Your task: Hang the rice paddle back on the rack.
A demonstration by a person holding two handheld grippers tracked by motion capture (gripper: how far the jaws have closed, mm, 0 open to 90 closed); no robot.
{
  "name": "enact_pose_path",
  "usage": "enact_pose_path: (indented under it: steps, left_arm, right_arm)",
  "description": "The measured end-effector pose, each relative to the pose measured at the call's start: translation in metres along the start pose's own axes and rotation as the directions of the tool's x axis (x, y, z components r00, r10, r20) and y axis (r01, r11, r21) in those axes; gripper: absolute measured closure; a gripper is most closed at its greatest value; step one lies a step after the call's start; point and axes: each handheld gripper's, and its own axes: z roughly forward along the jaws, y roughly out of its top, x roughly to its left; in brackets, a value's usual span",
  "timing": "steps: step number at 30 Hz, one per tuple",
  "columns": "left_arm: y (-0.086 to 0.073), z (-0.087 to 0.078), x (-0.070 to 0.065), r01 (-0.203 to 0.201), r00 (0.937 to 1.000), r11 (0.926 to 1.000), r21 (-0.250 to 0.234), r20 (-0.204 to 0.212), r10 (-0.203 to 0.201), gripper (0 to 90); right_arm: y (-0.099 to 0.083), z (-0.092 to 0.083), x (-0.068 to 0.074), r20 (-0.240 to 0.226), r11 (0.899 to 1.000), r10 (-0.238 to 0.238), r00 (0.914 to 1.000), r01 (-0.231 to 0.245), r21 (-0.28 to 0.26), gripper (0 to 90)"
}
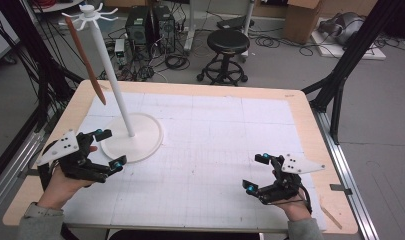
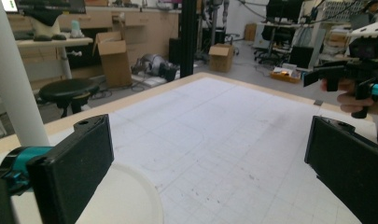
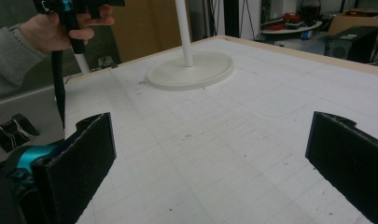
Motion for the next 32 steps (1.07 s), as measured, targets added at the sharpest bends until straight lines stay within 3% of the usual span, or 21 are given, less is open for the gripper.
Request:
enact_pose_path:
  steps: [6,14,18,23,26,32]
  left_arm:
    - [-0.004,-0.002,-0.005,-0.007,1.0,0.9999,-0.009,0.005,0.007,1.7]
    - [-0.024,-0.011,-0.005,0.009,0.9997,0.9997,0.023,-0.023,-0.009,1.7]
    - [-0.026,-0.018,-0.002,0.028,0.9995,0.9996,0.004,-0.013,-0.028,1.7]
    - [-0.029,-0.021,-0.001,0.015,0.9999,0.9999,-0.008,-0.003,-0.015,1.7]
    - [-0.032,-0.017,-0.001,0.002,1.0,0.9997,0.025,0.003,-0.002,1.7]
    - [-0.035,-0.01,-0.003,-0.008,0.9999,0.9987,0.051,0.013,0.007,1.7]
  right_arm:
    - [0.0,-0.001,0.001,0.007,1.0,-0.007,1.0,0.007,-0.008,0.0]
    - [-0.004,-0.001,0.002,0.047,1.0,-0.023,0.9986,0.022,0.011,0.0]
    - [-0.004,-0.008,0.003,0.087,0.999,-0.021,0.996,0.024,-0.039,0.0]
    - [-0.006,-0.014,0.0,0.081,0.996,-0.009,0.9967,0.016,-0.085,0.0]
    - [-0.008,-0.02,-0.002,0.078,0.991,0.017,0.9968,-0.006,-0.137,0.0]
    - [-0.009,-0.023,-0.003,0.079,0.988,0.035,0.9963,-0.022,-0.156,0.0]
